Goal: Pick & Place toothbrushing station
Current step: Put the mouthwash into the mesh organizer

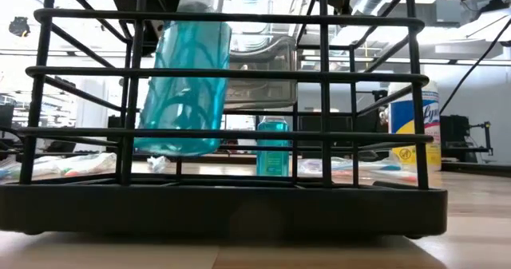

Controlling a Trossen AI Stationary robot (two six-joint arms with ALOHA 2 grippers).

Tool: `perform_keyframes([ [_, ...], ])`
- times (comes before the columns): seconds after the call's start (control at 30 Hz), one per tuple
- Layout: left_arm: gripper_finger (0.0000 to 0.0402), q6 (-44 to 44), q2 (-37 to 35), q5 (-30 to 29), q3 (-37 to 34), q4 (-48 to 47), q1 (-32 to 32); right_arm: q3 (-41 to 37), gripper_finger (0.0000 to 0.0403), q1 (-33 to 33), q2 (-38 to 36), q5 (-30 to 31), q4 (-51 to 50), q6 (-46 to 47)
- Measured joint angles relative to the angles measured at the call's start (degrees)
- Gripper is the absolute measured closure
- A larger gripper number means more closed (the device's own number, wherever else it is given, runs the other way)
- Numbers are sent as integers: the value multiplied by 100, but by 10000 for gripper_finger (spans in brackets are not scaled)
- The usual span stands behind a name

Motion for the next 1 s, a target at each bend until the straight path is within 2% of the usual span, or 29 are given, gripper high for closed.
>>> perform_keyframes([
  [0.37, 324, 141, 61, -140, 2, 249, 102, 0, 207, 0, 0, 0, 2, 1],
  [0.63, 324, 1, 375, 96, 2, 653, 76, 2, 207, 130, 0, 2, 13, 20],
  [1.0, 324, 57, 272, 36, 4, 377, -9, 2, 207, 225, 0, 3, 1, 16],
])
